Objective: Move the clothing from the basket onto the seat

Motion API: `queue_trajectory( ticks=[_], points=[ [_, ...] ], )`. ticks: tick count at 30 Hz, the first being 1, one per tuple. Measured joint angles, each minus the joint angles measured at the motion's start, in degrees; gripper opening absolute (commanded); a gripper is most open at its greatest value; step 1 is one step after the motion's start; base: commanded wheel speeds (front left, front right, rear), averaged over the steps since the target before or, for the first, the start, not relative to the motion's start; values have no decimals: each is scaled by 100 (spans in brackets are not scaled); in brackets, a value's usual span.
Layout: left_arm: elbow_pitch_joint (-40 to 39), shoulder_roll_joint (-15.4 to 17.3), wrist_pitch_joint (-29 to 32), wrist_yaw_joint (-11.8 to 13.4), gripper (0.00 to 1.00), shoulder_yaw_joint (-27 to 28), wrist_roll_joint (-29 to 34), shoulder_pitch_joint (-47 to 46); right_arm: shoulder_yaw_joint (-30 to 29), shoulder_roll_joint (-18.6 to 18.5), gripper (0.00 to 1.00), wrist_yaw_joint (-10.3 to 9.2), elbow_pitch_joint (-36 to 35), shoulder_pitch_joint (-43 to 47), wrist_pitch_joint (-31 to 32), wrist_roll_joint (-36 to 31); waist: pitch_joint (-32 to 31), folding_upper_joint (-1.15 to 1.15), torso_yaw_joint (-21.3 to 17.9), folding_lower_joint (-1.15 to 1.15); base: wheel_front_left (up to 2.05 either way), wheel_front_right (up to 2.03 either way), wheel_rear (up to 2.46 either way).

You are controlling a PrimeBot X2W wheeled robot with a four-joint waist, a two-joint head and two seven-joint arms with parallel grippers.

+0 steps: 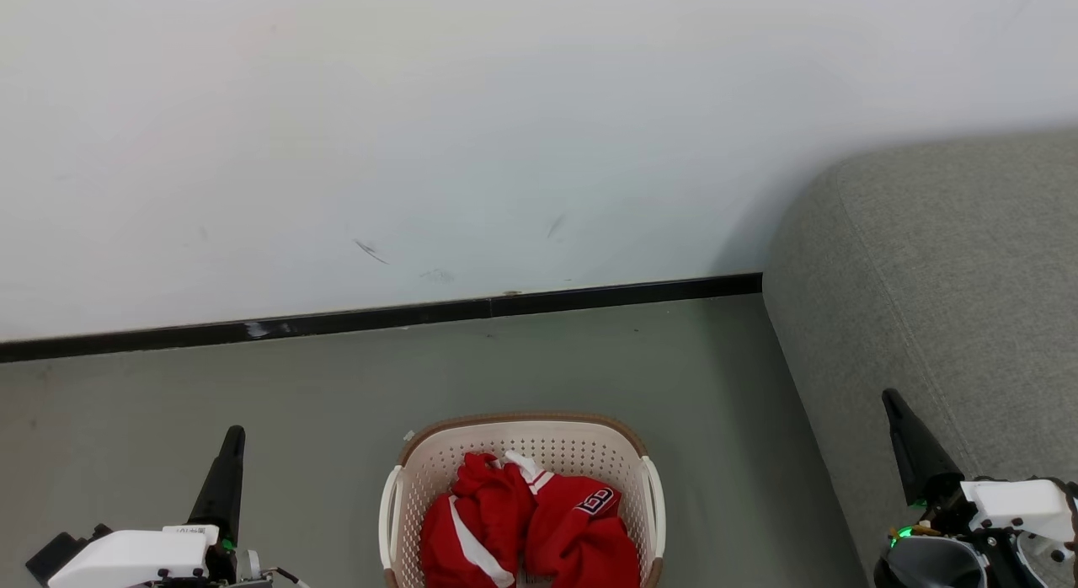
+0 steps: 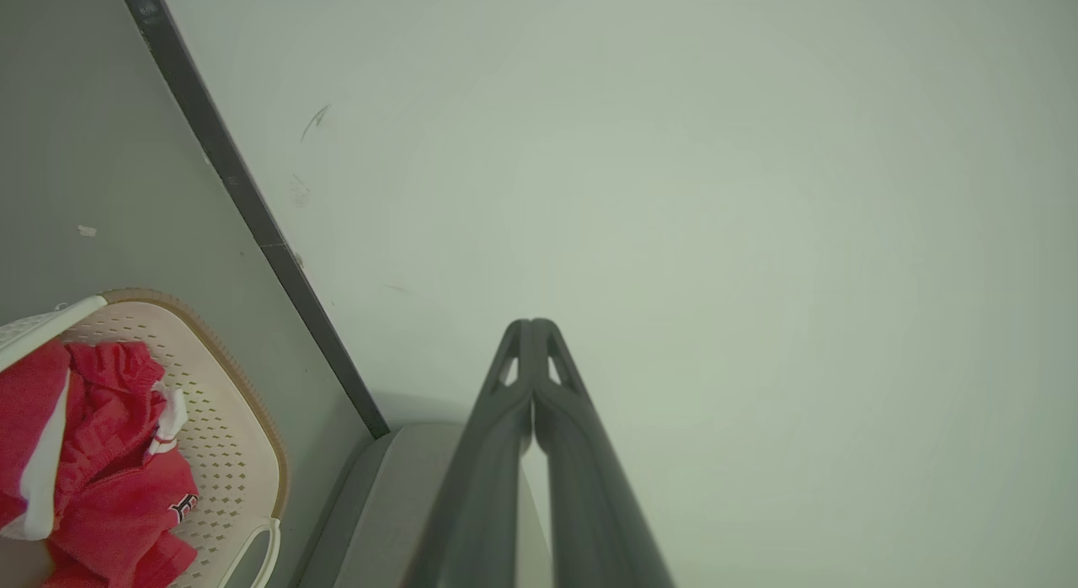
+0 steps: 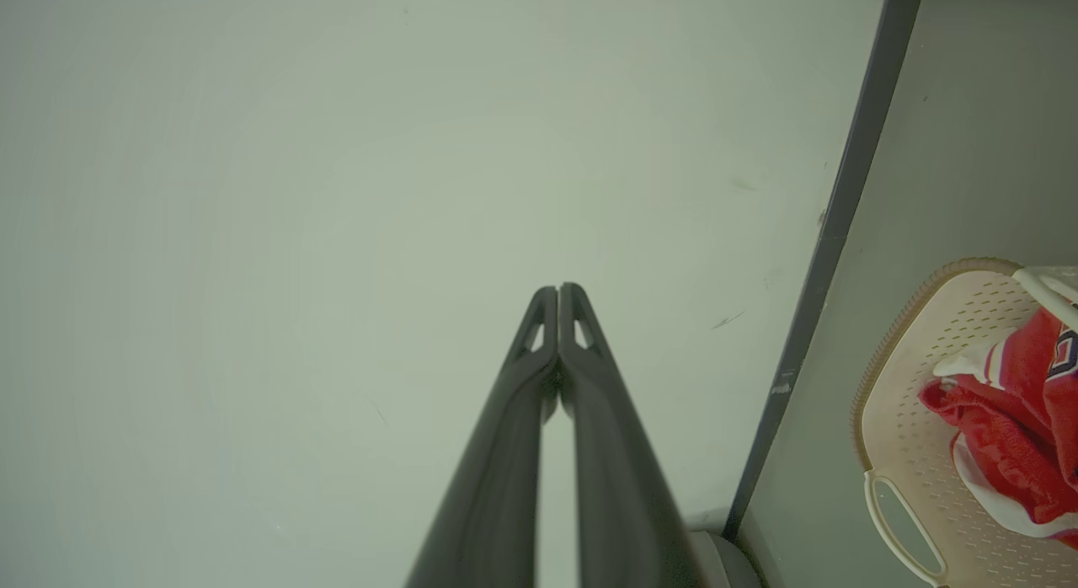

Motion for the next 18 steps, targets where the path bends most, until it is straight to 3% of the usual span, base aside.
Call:
queue_trajectory(
  ticks=[13, 14, 18],
  points=[
    [23, -5, 1, 1, 0, -2, 0, 4, -2, 3, 0, -2, 21, 10, 1, -3, 0, 0, 0, 0, 0, 0, 0],
    [73, -29, 3, 2, 100, -2, 0, 24, -1, 19, 100, -3, 60, 38, 1, -3, 0, 0, 0, 0, 0, 0, 0],
    [385, -189, 4, 13, 100, -31, 0, 312, 3, 155, 100, -14, 348, 386, 1, -3, 2, 0, -1, 0, 0, 0, 0]
  ],
)
